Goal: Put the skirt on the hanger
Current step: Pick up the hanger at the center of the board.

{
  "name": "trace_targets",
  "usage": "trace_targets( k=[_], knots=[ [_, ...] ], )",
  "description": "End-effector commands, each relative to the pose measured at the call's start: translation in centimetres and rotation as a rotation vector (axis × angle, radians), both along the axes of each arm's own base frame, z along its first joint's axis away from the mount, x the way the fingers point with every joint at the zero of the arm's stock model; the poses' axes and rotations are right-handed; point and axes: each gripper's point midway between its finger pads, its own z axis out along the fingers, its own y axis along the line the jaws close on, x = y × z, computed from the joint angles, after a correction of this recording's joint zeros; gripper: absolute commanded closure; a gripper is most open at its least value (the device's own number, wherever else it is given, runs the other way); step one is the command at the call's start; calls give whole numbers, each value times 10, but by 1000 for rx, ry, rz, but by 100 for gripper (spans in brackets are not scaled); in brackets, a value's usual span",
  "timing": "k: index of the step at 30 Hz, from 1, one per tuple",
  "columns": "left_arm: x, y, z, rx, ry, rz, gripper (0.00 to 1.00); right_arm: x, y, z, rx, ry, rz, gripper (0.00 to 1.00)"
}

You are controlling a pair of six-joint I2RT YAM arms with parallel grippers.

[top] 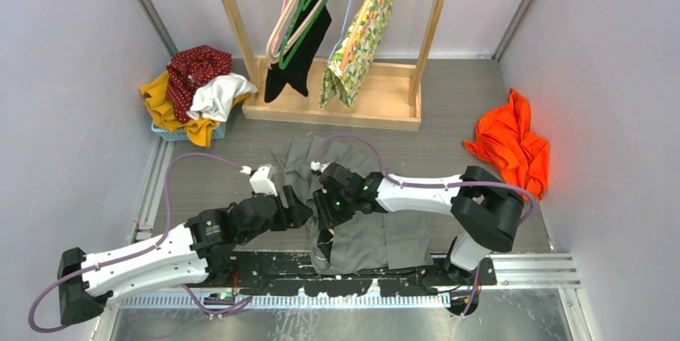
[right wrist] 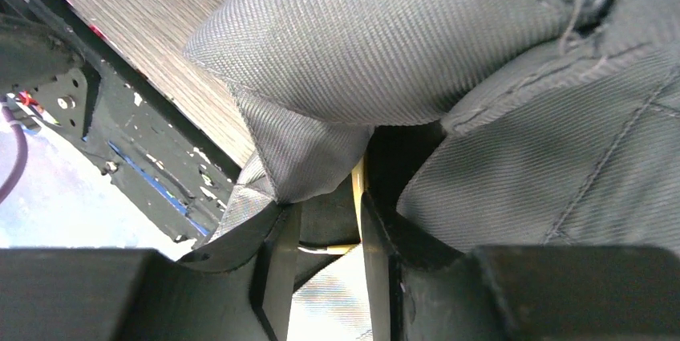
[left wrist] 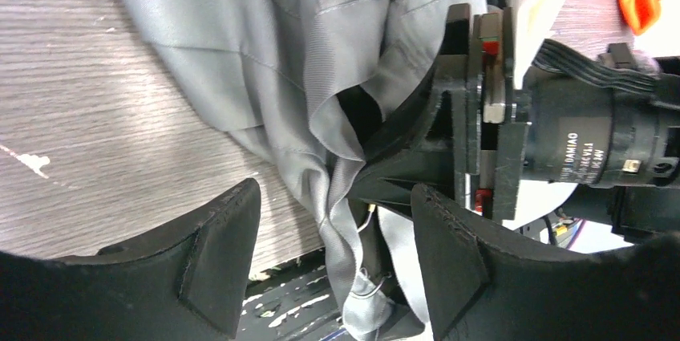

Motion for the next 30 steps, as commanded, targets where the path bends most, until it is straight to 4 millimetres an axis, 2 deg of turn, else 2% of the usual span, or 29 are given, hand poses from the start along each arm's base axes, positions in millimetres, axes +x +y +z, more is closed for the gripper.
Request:
trace_targets(
  k=[1,9,11,13,16,23,27,30],
  knots=[
    [0,8,-5,9,9,35,31,4,0,-4,-14,-55,23,59],
    [1,5,-6,20,13,25,32,-9,-11,-20,-62,-31,51,60],
    [1,4,-6,26,14,21,32,-11,-10,-23,-68,-19,67,67],
    [1,5,-7,38,18,20,32,-15,-7,-20,-52,1,88,80],
    [1,7,-5,48,14,25,32,-19,-2,-4,3,25,104,90],
    [8,17,24,108,-39,20,30,-33,3,64,206,110,165,95],
    [16,9,42,117,-54,-9,29,-40,5,89,290,152,197,96],
    [27,-1,46,108,-52,-27,30,-48,8,102,344,182,225,99]
  ],
)
